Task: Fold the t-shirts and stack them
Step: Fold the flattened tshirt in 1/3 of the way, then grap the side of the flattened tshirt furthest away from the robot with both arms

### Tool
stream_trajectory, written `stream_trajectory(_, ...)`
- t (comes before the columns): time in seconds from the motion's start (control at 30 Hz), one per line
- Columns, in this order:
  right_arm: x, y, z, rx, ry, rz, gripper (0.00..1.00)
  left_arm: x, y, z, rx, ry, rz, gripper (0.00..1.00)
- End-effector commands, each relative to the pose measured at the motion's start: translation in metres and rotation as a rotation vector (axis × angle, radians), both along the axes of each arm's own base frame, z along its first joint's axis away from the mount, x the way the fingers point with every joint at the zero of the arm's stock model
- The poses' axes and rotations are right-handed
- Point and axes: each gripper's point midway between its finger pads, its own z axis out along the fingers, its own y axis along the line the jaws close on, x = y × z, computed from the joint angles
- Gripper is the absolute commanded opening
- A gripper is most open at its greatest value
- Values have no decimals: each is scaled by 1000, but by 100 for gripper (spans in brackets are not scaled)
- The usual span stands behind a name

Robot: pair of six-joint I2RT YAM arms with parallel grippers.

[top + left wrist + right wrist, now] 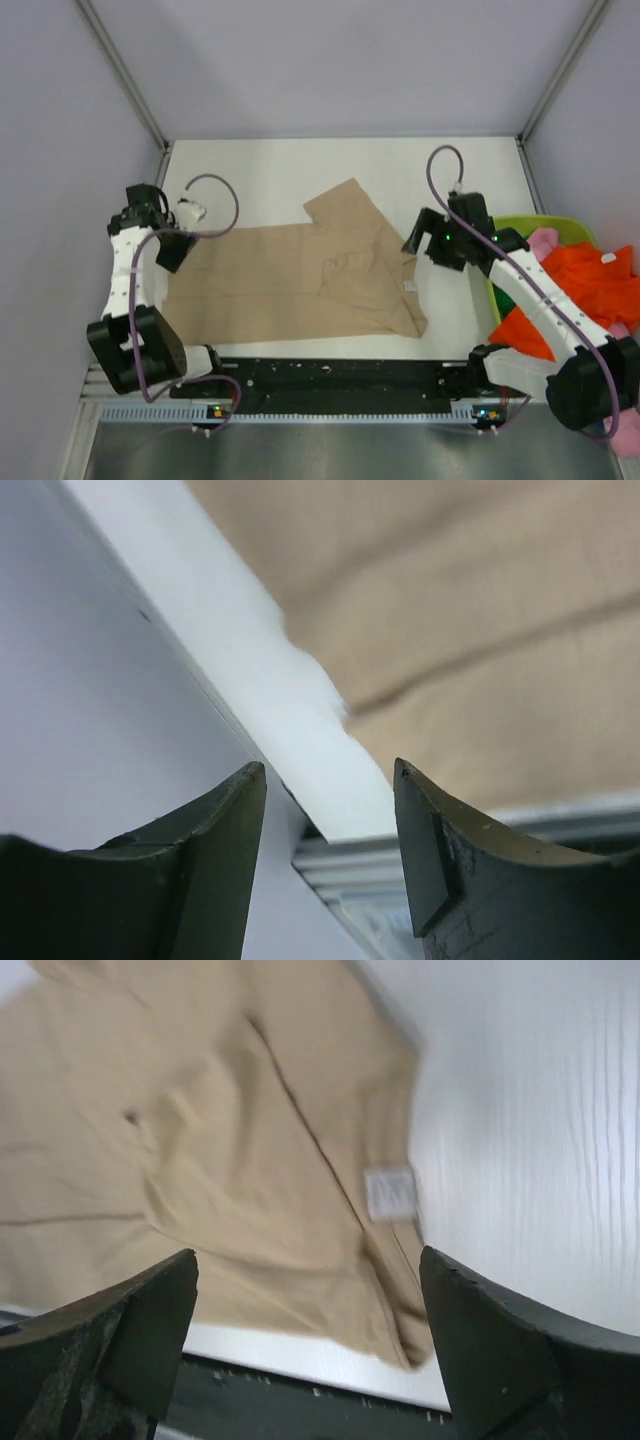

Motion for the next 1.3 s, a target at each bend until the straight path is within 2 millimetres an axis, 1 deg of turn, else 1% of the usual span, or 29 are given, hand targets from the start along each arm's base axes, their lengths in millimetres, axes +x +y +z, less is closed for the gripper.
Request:
stream_trajectory(0.0, 130, 20, 81, -81, -438, 123, 91, 84, -1, 18, -188, -146, 176, 59)
stream_trajectory(0.03, 153, 23, 83, -110, -457, 139, 91, 98, 1, 14, -225, -134, 221, 59)
stream_trajectory(0.07, 174, 30, 87, -128, -468, 165, 90, 114, 5, 16, -249, -142, 259, 59)
stream_trajectory(0.1, 193, 39, 79, -144, -451, 205, 88, 128, 10, 13, -272, -139, 300, 59)
stream_trajectory(0.13, 211, 48, 76, -155, -436, 241, 84, 140, 14, 11, -288, -142, 327, 59)
stream_trajectory(0.2, 245, 62, 70, -201, -430, 293, 81, 166, 25, 2, -306, -143, 374, 59)
stream_trajectory(0.23, 263, 67, 72, -239, -445, 309, 80, 173, 29, -1, -308, -142, 391, 59)
stream_trajectory(0.3, 293, 78, 56, -306, -443, 329, 79, 186, 35, -12, -310, -131, 421, 59)
stream_trajectory(0.37, 318, 88, 41, -324, -448, 341, 78, 196, 43, -20, -291, -138, 455, 59)
stream_trajectory(0.4, 330, 94, 17, -329, -424, 343, 77, 199, 48, -24, -279, -146, 474, 59)
stream_trajectory(0.47, 340, 106, -11, -339, -397, 369, 76, 199, 52, -37, -278, -133, 502, 59)
stream_trajectory(0.57, 344, 123, -45, -351, -362, 401, 75, 197, 52, -52, -298, -102, 523, 59)
stream_trajectory(0.6, 345, 130, -50, -343, -361, 408, 75, 197, 51, -56, -304, -95, 527, 59)
stream_trajectory(0.67, 340, 147, -66, -314, -336, 437, 75, 199, 54, -62, -309, -95, 532, 59)
stream_trajectory(0.7, 336, 152, -77, -303, -317, 450, 75, 200, 54, -66, -312, -91, 535, 59)
stream_trajectory(0.77, 330, 163, -92, -299, -292, 476, 75, 202, 55, -72, -321, -81, 535, 59)
stream_trajectory(0.87, 329, 172, -95, -292, -273, 494, 72, 204, 55, -80, -328, -67, 529, 59)
stream_trajectory(0.97, 329, 175, -96, -281, -272, 492, 58, 203, 53, -90, -336, -44, 525, 58)
stream_trajectory(1.0, 330, 175, -95, -280, -273, 490, 51, 203, 53, -92, -342, -39, 527, 58)
stream_trajectory(1.1, 322, 187, -94, -216, -264, 534, 34, 201, 48, -98, -362, -14, 523, 55)
stream_trajectory(1.17, 317, 196, -89, -160, -264, 568, 22, 197, 43, -99, -390, 5, 519, 49)
stream_trajectory(1.2, 315, 200, -84, -138, -268, 577, 15, 198, 38, -97, -413, 7, 506, 45)
stream_trajectory(1.23, 313, 203, -76, -120, -276, 581, 5, 195, 33, -93, -432, 17, 497, 41)
stream_trajectory(1.27, 312, 204, -71, -107, -279, 584, 0, 193, 30, -92, -445, 24, 490, 37)
